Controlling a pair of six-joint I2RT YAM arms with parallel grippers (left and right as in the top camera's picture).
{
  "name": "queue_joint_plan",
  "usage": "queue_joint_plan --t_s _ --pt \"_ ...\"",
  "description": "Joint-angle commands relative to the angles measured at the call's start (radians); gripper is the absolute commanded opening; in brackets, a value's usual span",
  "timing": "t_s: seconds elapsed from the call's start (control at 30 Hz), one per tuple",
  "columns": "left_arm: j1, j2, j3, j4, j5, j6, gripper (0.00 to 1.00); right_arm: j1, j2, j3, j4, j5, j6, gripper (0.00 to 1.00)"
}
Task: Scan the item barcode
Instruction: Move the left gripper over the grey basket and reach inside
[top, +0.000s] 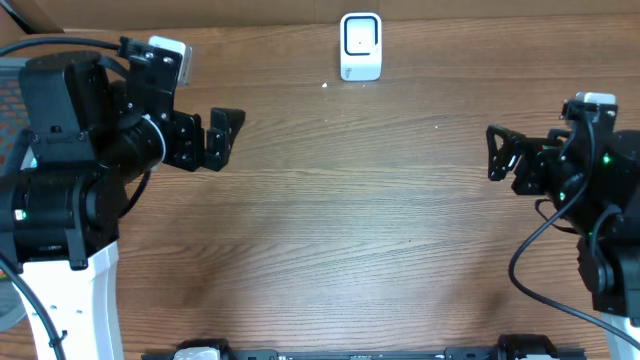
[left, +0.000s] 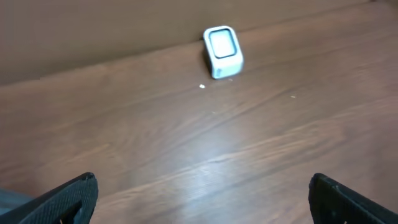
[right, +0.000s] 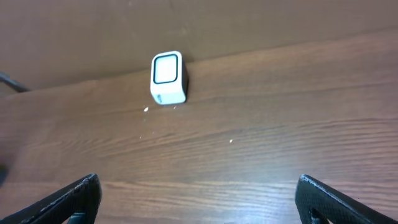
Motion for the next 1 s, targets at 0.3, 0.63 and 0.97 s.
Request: queue_joint_plan --t_s 0.3,0.63,0.97 --pt "0.103 0.021 0.033 -0.031 -0.103 -0.179 1.00 0.003 -0.006 0.031 -0.026 -0.042 -0.004 1.00" --pt "0.612 0.074 0.035 -0.079 -0.274 -0.382 1.00 0.003 0.001 0.031 -0.043 -0.042 -0.004 1.00" --pt "0.833 0.187 0.033 -0.085 -0.349 -0.468 1.00 0.003 0.080 0.031 -0.085 -0.074 -0.004 1.00"
